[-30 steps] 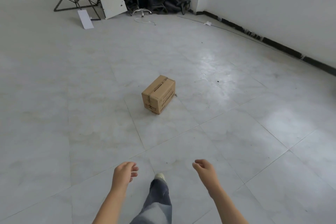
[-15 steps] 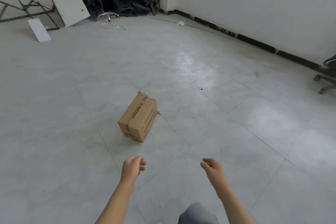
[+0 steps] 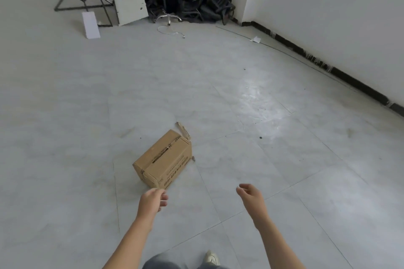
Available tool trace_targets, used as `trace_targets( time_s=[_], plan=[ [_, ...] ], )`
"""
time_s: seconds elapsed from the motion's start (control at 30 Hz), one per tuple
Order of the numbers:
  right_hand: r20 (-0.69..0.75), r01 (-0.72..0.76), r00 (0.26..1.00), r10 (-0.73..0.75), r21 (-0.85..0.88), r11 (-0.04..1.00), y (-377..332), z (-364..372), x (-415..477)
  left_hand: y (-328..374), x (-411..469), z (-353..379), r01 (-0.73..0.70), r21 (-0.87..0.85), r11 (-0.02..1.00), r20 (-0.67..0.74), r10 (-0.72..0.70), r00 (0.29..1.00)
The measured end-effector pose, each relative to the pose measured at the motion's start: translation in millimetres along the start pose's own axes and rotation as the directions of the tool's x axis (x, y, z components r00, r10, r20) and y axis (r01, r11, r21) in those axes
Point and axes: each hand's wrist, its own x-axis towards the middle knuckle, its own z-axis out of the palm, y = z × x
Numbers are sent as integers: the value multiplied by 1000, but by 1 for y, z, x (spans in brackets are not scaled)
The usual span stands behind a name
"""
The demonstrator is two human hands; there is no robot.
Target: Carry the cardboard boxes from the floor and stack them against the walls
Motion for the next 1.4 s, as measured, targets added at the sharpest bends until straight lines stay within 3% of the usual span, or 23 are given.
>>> trace_targets(
  time_s=[0.2, 0.5, 0.87, 1.07, 1.4],
  plan=[
    [169, 60, 985, -36, -140, 988, -51, 12, 87, 26, 36, 18, 35, -16, 999, -92, -36, 995],
    [367, 146, 930, -12, -340, 929, -131, 90, 204, 58, 147, -17, 112, -156, 981, -305, -156, 939],
    [434, 152, 896, 92, -496, 855, -186, 153, 326, 97, 260, -30, 227, -249, 941, -379, -311, 872],
    [478, 183, 871, 114, -531, 828, -158, 219, 437, 48, 365, -5, 263, -279, 924, -438, -366, 821],
    [507, 238, 851, 139, -606, 759, -10, 362, 613, -120, 548, 28, 348, -370, 862, -475, -497, 726]
  ],
)
